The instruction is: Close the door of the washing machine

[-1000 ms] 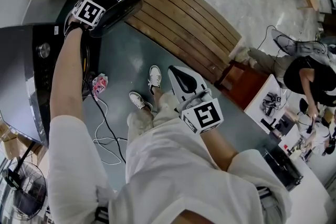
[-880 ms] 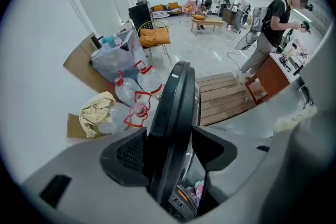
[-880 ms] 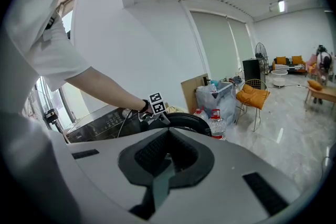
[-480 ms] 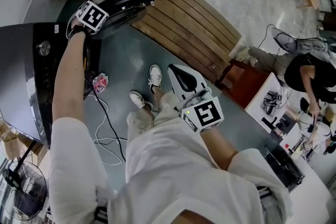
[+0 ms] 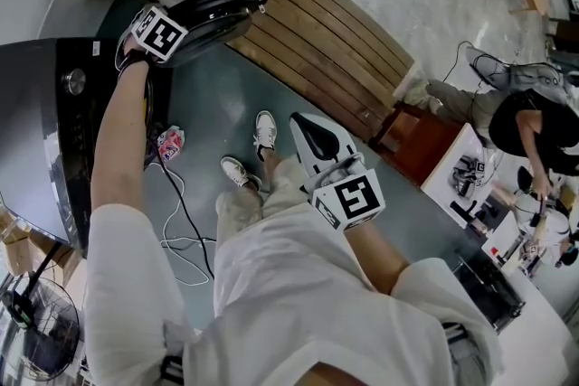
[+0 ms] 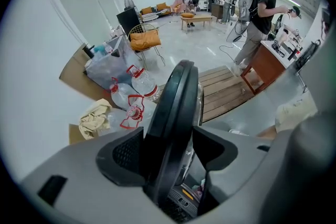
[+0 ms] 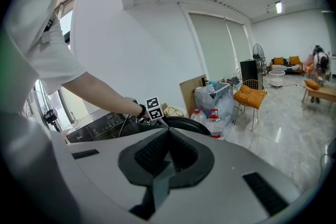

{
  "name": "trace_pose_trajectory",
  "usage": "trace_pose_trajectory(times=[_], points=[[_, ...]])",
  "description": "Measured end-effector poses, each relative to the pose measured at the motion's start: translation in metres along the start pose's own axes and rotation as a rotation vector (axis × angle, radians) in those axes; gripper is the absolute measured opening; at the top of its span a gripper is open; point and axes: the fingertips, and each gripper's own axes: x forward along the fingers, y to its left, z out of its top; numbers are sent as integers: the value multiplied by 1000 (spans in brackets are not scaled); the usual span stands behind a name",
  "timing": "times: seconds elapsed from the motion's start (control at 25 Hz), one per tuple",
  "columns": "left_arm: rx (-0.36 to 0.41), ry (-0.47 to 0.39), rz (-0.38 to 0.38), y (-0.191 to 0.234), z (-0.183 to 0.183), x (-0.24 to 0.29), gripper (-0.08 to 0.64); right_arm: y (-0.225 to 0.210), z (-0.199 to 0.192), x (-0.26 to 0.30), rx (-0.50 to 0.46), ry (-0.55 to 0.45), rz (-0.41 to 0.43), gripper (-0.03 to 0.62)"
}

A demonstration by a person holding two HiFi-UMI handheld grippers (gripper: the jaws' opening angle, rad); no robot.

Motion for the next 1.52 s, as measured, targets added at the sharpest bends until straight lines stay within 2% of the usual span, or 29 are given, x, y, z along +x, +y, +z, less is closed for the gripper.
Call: trace_pose_trajectory(times=[0.24, 0.48, 0.88, 1.24, 1.36, 1.52], points=[[32, -113, 12, -12, 0, 1, 287, -4, -3, -8, 2, -5, -9, -2], [23, -183, -68, -31, -1, -13, 287, -2, -6, -9, 3, -6, 1, -2], [144, -134, -150, -74, -20, -16, 290, 10, -9, -11, -2, -14, 26, -2], [210, -91, -158, -96, -39, -20, 304, 29, -13, -15, -9, -13, 37, -2], [240, -87, -194, -106, -47, -24, 304, 36, -17, -20, -12, -14, 34, -2], [273, -75, -279, -121, -59, -33, 304, 42, -24, -28, -6, -9, 28, -2]])
